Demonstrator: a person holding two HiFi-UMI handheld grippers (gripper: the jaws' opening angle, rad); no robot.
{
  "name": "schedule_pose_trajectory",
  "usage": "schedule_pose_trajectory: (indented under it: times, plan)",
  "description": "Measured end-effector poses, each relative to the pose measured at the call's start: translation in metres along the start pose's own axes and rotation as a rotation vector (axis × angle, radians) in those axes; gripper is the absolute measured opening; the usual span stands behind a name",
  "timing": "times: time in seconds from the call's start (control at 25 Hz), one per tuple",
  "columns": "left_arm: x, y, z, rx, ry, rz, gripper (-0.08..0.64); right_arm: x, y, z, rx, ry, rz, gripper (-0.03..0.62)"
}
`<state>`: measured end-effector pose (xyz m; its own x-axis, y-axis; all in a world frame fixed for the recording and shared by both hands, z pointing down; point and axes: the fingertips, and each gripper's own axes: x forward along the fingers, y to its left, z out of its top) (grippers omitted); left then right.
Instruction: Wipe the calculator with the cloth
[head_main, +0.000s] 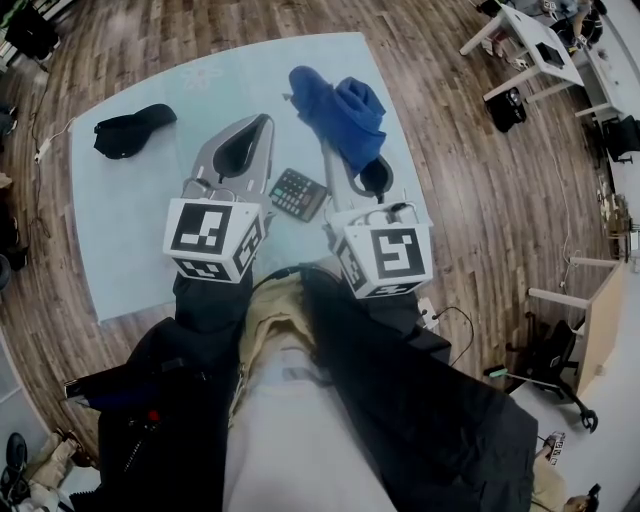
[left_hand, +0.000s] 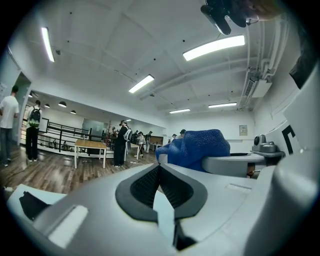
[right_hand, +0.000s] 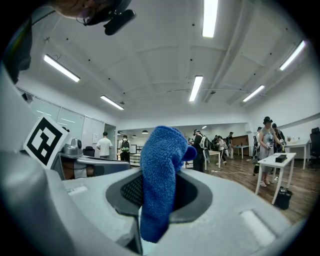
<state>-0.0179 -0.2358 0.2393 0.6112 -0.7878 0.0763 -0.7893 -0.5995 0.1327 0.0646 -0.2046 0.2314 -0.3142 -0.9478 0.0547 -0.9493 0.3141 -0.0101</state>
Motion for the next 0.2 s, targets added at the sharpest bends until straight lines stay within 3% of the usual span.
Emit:
schedule_pose_trajectory:
  times: [0.2]
  plan:
    - [0.0032, -0.0023, -0.0054, 0.0, 0.007, -0.005, -0.003, 0.0001, -0.0035, -0.007, 0.005, 0.011, -0.007, 0.098]
